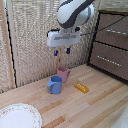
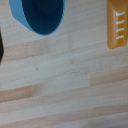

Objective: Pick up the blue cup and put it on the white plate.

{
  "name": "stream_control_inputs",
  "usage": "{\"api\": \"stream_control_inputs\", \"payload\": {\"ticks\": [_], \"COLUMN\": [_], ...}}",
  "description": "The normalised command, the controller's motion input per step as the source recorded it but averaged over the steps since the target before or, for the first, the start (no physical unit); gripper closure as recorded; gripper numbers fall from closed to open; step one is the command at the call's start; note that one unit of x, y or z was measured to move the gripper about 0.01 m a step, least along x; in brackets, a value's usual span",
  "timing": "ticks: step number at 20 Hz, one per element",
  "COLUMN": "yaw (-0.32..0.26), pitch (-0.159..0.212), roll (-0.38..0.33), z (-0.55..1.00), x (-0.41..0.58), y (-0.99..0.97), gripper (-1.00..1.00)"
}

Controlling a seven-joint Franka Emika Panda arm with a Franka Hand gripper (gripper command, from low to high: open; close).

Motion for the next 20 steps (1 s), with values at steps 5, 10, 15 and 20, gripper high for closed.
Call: {"api": "stream_control_inputs", "payload": {"ticks": [5, 10, 15, 20], "yaw": [0.010, 0.006, 0.007, 0.008], "pitch": [0.046, 0.094, 0.062, 0.020], "roll": [0.000, 0.000, 0.000, 0.000], "z": [-0.24, -0.27, -0.33, -0.39], "x": [0.059, 0.041, 0.025, 0.057], "y": [-0.06, -0.06, -0.05, -0.03], "gripper": [-1.00, -1.00, -1.00, -1.00]}}
